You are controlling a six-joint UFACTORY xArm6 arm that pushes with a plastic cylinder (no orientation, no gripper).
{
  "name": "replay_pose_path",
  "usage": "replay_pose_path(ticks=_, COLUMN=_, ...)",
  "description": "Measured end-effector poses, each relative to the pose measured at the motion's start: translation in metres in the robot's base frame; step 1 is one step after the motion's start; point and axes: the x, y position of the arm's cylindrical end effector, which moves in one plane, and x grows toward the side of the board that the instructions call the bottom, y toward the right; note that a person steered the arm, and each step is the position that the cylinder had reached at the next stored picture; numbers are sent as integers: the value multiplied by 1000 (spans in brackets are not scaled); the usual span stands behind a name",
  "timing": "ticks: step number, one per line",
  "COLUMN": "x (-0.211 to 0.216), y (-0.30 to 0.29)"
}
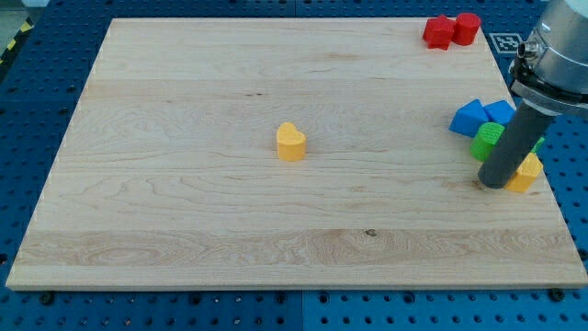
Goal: Point your arm at the top right of the yellow heart
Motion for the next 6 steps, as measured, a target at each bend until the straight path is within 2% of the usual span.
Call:
replay_pose_path(ticks=3, x=0, y=4)
replay_pose_path(ticks=5, x=-5, y=-38)
replay_pose_path(ticks=6, x=-37, y=-42)
